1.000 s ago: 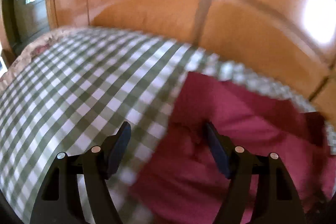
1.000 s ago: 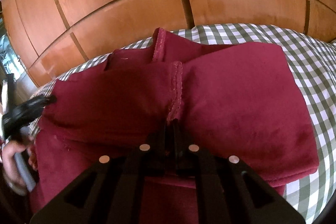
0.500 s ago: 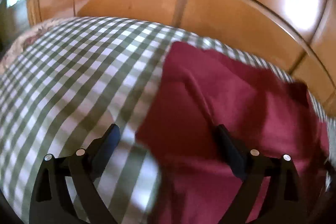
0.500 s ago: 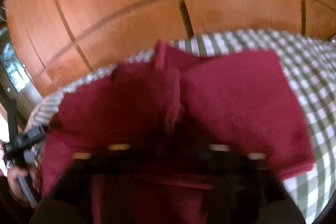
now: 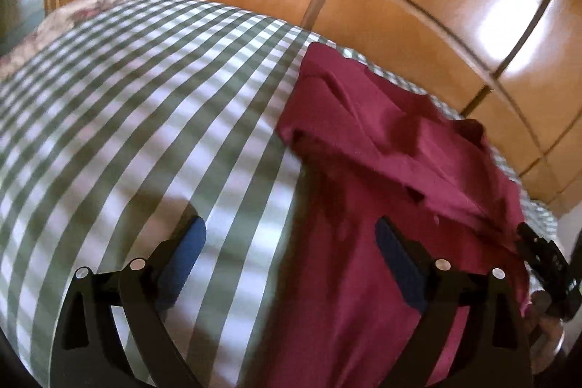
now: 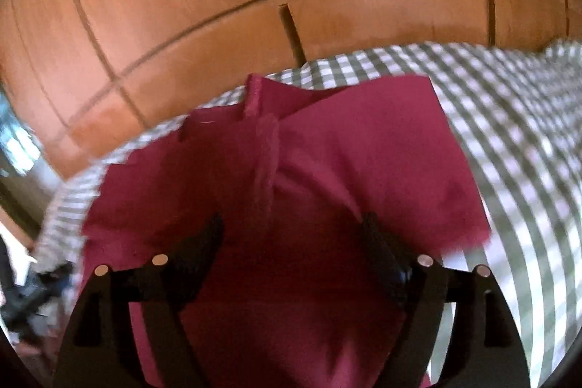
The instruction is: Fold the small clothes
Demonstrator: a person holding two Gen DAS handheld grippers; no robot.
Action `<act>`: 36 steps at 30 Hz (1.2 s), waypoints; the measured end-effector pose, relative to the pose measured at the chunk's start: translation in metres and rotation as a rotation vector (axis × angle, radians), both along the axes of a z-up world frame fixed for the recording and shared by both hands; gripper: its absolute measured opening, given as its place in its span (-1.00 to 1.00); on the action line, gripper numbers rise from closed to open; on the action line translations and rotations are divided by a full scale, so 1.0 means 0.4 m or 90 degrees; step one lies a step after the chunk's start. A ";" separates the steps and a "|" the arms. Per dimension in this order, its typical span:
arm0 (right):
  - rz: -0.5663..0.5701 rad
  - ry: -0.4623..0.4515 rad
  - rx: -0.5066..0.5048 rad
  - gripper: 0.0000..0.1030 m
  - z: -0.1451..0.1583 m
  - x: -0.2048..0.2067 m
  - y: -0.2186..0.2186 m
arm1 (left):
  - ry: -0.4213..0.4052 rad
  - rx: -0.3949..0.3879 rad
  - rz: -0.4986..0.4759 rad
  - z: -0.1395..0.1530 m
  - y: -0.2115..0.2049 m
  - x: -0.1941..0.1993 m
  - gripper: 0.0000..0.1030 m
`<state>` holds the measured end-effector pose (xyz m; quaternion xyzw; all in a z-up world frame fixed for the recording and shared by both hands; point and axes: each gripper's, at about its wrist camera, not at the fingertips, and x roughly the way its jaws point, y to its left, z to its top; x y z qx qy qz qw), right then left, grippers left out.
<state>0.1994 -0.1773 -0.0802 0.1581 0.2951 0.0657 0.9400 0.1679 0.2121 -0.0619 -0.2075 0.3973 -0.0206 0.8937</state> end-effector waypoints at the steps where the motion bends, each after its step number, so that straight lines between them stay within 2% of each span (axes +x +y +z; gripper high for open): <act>1: 0.008 0.000 0.014 0.50 0.005 -0.023 -0.009 | -0.004 -0.010 -0.009 -0.001 0.003 -0.019 0.81; 5: 0.052 0.007 0.045 0.14 0.008 -0.126 -0.063 | -0.013 -0.029 -0.064 -0.007 0.009 -0.097 0.81; 7: 0.065 0.008 0.051 0.08 0.007 -0.166 -0.091 | -0.015 -0.036 -0.097 -0.008 0.006 -0.122 0.79; 11: 0.094 0.026 0.081 0.08 -0.016 -0.248 -0.142 | -0.017 -0.058 -0.151 -0.019 0.005 -0.175 0.49; 15: 0.088 0.051 0.098 0.08 -0.052 -0.313 -0.189 | -0.021 -0.120 -0.183 -0.033 0.021 -0.231 0.42; 17: 0.090 0.061 0.120 0.08 -0.071 -0.342 -0.213 | -0.018 -0.130 -0.193 -0.036 0.025 -0.247 0.32; 21: 0.104 0.078 0.182 0.08 -0.110 -0.392 -0.240 | -0.014 -0.153 -0.220 -0.040 0.025 -0.276 0.32; 25: 0.126 0.082 0.210 0.08 -0.122 -0.430 -0.243 | -0.011 -0.179 -0.255 -0.045 0.014 -0.307 0.32; 30: 0.166 0.094 0.285 0.08 -0.140 -0.478 -0.253 | -0.002 -0.238 -0.288 -0.057 0.013 -0.350 0.32; 33: 0.195 0.109 0.307 0.08 -0.156 -0.507 -0.248 | 0.005 -0.263 -0.298 -0.060 0.009 -0.365 0.31; 35: 0.226 0.127 0.316 0.08 -0.164 -0.521 -0.233 | 0.014 -0.281 -0.305 -0.065 0.007 -0.371 0.10; 36: 0.247 0.142 0.318 0.08 -0.173 -0.530 -0.218 | 0.025 -0.294 -0.308 -0.073 0.007 -0.374 0.06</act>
